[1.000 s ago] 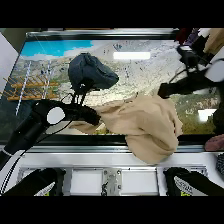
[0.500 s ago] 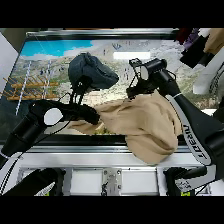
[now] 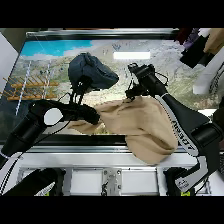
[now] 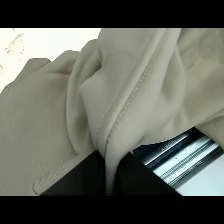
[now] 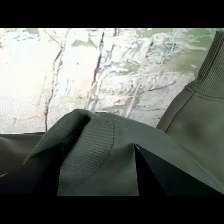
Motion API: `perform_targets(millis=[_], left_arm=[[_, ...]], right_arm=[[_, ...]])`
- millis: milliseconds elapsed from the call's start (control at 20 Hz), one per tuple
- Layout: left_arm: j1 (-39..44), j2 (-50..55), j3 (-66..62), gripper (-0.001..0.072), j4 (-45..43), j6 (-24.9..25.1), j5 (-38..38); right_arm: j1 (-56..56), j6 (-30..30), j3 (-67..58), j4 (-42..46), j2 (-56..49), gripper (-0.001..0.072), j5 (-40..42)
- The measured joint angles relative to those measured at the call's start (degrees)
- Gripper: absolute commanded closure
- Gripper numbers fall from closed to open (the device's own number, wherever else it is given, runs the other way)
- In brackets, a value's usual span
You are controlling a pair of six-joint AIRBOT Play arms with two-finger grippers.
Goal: Fold the clothes and pants, and hang the long-sleeved shirts on hangers.
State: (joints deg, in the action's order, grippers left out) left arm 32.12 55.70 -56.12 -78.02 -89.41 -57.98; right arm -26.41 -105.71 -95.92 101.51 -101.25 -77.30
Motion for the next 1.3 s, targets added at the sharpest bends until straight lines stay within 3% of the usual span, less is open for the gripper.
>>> perform_targets(millis=[250,350,450,750,1050,1200,1250,1300], left_arm=[[0.0,0.0,0.0,0.0684,0.0,0.0,-0.1],[0.0,0.0,0.0,0.0684,0.0,0.0,-0.1],[-0.1,0.0,0.0,0.0684,0.0,0.0,-0.1],[-7.0,0.0,-3.8,0.0684,0.2,0.0,-3.3],[-15.7,0.3,-3.5,0.0684,5.7,2.1,-4.7],[-16.8,3.1,-2.3,0.0684,8.1,3.2,-4.6],[-17.0,4.6,-3.1,0.0640,9.2,3.4,-4.6],[-17.1,6.1,-4.2,0.0272,10.1,3.5,-4.7]], right_arm=[[0.0,1.4,0.0,6.4,-1.5,0.0241,-5.2],[0.0,2.4,0.0,9.2,-1.8,0.0499,-7.1],[0.0,3.7,0.0,11.0,-1.8,0.0677,-8.3],[0.0,6.4,0.0,11.1,6.1,0.0678,-9.2],[-0.5,7.2,5.9,-4.5,26.8,0.0678,-12.9],[-2.4,3.6,13.3,-10.5,37.1,0.0678,-13.4],[-3.0,2.3,15.4,-11.5,39.5,0.0678,-13.3],[-3.4,1.2,17.4,-12.0,41.5,0.0678,-12.7]])
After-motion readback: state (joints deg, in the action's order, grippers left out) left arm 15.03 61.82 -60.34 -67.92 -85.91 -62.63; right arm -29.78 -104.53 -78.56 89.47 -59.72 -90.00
